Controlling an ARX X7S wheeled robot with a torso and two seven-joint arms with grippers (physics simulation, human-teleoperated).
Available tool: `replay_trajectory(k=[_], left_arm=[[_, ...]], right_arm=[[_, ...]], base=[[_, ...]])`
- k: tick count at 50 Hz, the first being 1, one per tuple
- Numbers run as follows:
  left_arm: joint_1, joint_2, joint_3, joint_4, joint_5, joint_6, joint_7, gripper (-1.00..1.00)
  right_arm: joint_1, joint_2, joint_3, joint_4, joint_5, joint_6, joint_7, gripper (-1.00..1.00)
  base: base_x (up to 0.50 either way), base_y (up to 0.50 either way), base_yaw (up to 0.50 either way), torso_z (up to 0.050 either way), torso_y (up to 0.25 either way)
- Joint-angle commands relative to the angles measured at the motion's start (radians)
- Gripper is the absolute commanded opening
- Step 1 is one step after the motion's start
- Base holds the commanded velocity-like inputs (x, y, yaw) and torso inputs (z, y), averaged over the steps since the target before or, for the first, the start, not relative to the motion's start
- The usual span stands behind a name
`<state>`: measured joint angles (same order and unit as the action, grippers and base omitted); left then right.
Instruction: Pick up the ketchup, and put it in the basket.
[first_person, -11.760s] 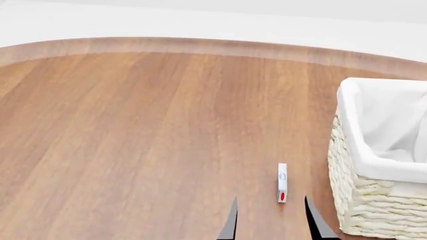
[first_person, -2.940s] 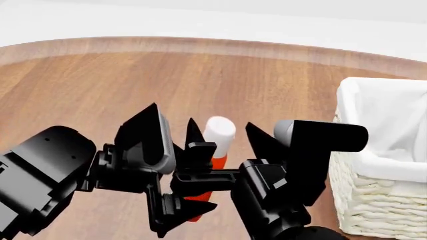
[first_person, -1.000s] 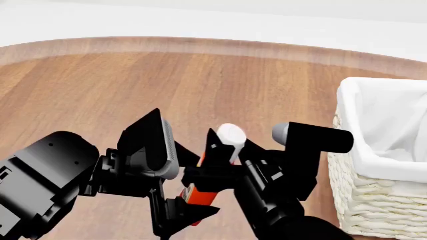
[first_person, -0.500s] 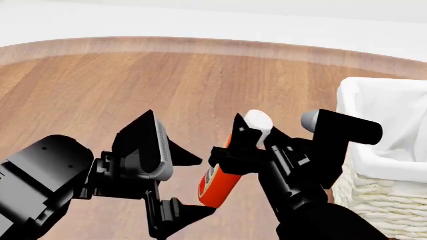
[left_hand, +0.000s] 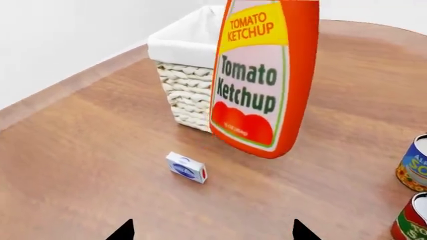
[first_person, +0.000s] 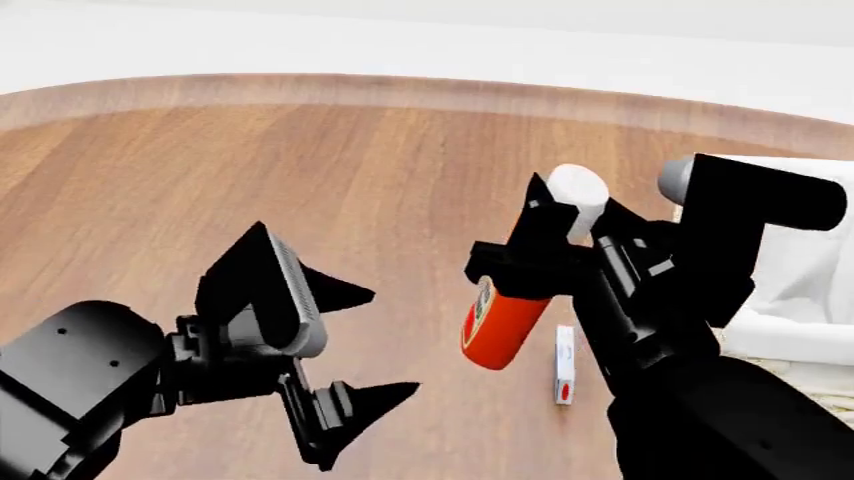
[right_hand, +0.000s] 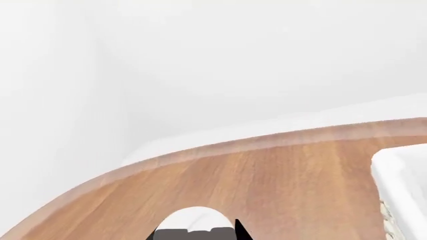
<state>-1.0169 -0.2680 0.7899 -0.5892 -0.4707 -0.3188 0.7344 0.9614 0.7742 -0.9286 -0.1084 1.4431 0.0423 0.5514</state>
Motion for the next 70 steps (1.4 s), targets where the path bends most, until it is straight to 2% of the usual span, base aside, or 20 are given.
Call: replay_trajectory(k=[1,15,18,19,29,49,62,70], left_arm=[[0.072,0.019,-0.101,-0.065,0.032,0.143,-0.241,1.00],[0.201,0.000,-0.168,0.004,0.065,0.208,-0.500,1.00],[0.232,-0.015,-0.178,0.057,0.060,0.191,-0.544,1.00],[0.246,-0.019,-0.179,0.074,0.071,0.163,-0.592,1.00],[0.317,-0.034,-0.222,0.125,0.058,0.162,-0.694,1.00],[0.375,-0.051,-0.307,0.173,-0.014,0.157,-0.773,1.00],[0.418,-0.070,-0.302,0.269,-0.030,0.140,-0.788,1.00],[0.439,-0.089,-0.299,0.355,-0.038,0.117,-0.810,1.00]], right_arm=[[0.137,0.017,0.008,0.017,-0.027,0.110,0.027,-1.00],[0.292,-0.002,-0.007,0.112,-0.044,0.233,0.042,-1.00],[0.310,0.000,-0.007,0.126,-0.046,0.247,0.044,-1.00],[0.319,0.002,-0.007,0.141,-0.049,0.254,0.047,-1.00],[0.387,0.023,0.008,0.222,-0.050,0.294,0.056,-1.00],[0.433,0.099,0.021,0.298,-0.067,0.335,0.076,-1.00],[0.468,0.111,0.015,0.355,-0.095,0.360,0.065,-1.00],[0.455,0.075,0.001,0.475,-0.134,0.329,0.017,-1.00]], base=[[0.00,0.00,0.00,0.010,0.000],[0.00,0.00,0.00,0.000,0.001],[0.00,0.00,0.00,0.000,0.000],[0.00,0.00,0.00,0.000,0.000],[0.00,0.00,0.00,0.000,0.000],[0.00,0.00,0.00,0.000,0.001],[0.00,0.00,0.00,0.000,0.001],[0.00,0.00,0.00,0.001,0.000]])
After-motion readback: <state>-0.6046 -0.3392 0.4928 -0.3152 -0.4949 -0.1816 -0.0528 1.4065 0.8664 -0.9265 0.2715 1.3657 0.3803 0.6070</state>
